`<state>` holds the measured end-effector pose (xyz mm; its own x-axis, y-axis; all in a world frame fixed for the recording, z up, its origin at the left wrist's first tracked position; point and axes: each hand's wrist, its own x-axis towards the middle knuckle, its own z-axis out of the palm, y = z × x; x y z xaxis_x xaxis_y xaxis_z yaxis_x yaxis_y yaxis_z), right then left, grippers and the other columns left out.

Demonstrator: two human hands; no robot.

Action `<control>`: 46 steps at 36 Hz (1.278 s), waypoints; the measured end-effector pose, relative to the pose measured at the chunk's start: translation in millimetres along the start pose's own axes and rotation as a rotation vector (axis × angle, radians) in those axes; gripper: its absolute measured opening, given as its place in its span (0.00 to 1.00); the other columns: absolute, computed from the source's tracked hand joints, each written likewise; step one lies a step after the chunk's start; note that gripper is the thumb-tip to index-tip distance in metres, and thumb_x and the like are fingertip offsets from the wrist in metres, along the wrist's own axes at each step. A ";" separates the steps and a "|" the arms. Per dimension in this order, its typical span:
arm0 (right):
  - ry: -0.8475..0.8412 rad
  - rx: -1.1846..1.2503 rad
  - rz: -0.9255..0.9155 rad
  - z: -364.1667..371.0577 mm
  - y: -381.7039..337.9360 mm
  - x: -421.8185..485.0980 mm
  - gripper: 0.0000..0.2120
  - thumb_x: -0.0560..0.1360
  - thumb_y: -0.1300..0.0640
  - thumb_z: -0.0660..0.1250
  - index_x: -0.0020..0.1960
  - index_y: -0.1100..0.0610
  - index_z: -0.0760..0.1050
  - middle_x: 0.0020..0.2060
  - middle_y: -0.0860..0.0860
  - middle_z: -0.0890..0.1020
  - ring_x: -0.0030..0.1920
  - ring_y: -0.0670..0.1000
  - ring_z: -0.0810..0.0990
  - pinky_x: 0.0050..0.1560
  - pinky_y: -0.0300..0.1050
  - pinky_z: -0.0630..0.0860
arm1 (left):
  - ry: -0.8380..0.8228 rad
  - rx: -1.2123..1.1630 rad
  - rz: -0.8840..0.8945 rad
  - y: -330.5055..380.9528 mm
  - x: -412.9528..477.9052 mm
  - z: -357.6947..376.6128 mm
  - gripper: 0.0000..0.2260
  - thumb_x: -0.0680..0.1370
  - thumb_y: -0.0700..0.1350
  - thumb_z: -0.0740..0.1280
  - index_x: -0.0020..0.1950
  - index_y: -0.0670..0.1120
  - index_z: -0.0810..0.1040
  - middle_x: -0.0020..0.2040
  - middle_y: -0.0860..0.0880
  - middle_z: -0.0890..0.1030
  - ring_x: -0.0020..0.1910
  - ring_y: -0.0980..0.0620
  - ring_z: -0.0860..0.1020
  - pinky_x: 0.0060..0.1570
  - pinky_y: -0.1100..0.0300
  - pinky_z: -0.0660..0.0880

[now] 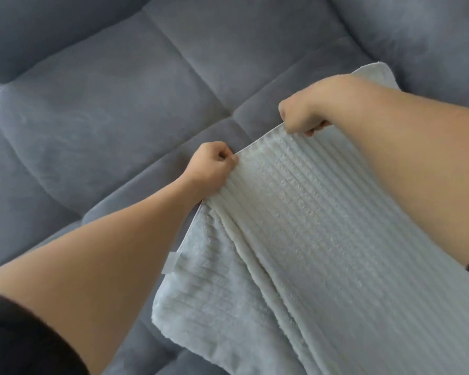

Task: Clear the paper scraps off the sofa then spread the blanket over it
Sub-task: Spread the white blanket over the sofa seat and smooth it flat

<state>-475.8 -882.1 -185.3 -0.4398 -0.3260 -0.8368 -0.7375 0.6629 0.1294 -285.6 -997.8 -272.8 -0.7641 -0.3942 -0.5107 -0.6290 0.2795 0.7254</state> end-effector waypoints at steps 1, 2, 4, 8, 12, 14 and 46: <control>-0.042 -0.021 -0.037 1.7 -12.5 -1.6 0.12 0.74 0.61 0.59 0.39 0.62 0.80 0.21 0.52 0.80 0.30 0.57 0.78 0.41 0.49 0.77 | 0.000 0.000 0.004 -1.9 1.1 0.9 0.12 0.79 0.45 0.68 0.36 0.48 0.74 0.21 0.57 0.71 0.18 0.61 0.67 0.19 0.67 0.65; -0.068 -0.051 -0.068 6.2 -26.0 -2.3 0.13 0.75 0.59 0.59 0.40 0.61 0.81 0.25 0.52 0.83 0.32 0.57 0.81 0.46 0.51 0.80 | 0.002 -0.007 0.005 -2.6 2.6 1.3 0.12 0.79 0.46 0.69 0.36 0.49 0.74 0.22 0.57 0.71 0.18 0.61 0.67 0.19 0.67 0.65; -0.023 -0.106 -0.118 23.5 -50.7 -1.8 0.11 0.78 0.58 0.60 0.52 0.59 0.80 0.42 0.52 0.87 0.42 0.57 0.82 0.52 0.54 0.80 | 0.003 -0.009 0.012 -1.1 5.5 2.8 0.12 0.78 0.46 0.69 0.35 0.49 0.75 0.26 0.55 0.72 0.19 0.61 0.67 0.19 0.67 0.65; 0.138 0.081 -0.108 64.8 -61.9 9.1 0.05 0.83 0.56 0.54 0.58 0.53 0.63 0.60 0.60 0.76 0.55 0.62 0.74 0.50 0.56 0.73 | -0.026 -0.017 -0.009 -1.5 6.0 1.9 0.11 0.79 0.46 0.69 0.37 0.47 0.76 0.29 0.52 0.73 0.20 0.60 0.67 0.20 0.67 0.65; 0.098 0.287 -0.098 71.7 -53.5 6.2 0.08 0.85 0.48 0.51 0.54 0.52 0.58 0.56 0.57 0.75 0.56 0.61 0.74 0.62 0.63 0.72 | -0.061 -0.017 -0.025 7.5 1.7 -2.8 0.11 0.79 0.47 0.69 0.38 0.47 0.76 0.31 0.53 0.73 0.28 0.56 0.70 0.25 0.64 0.67; 0.095 0.280 -0.058 66.8 -53.3 6.2 0.09 0.85 0.47 0.50 0.55 0.52 0.59 0.46 0.52 0.73 0.52 0.59 0.73 0.61 0.61 0.72 | -0.126 -0.050 -0.058 17.2 -4.8 -8.5 0.11 0.79 0.48 0.69 0.38 0.46 0.77 0.32 0.51 0.75 0.30 0.53 0.72 0.30 0.62 0.69; 0.001 0.224 -0.205 62.3 -142.5 -15.3 0.08 0.82 0.53 0.62 0.46 0.54 0.67 0.37 0.55 0.81 0.34 0.55 0.81 0.36 0.48 0.78 | -0.036 0.083 0.038 -58.7 -56.0 -55.6 0.13 0.80 0.51 0.68 0.37 0.47 0.75 0.31 0.53 0.72 0.30 0.54 0.70 0.29 0.59 0.66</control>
<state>-332.1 -929.6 -224.1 -0.2943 -0.4690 -0.8327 -0.6797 0.7153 -0.1626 -198.0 -1040.7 -261.1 -0.7913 -0.3506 -0.5009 -0.6081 0.3659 0.7045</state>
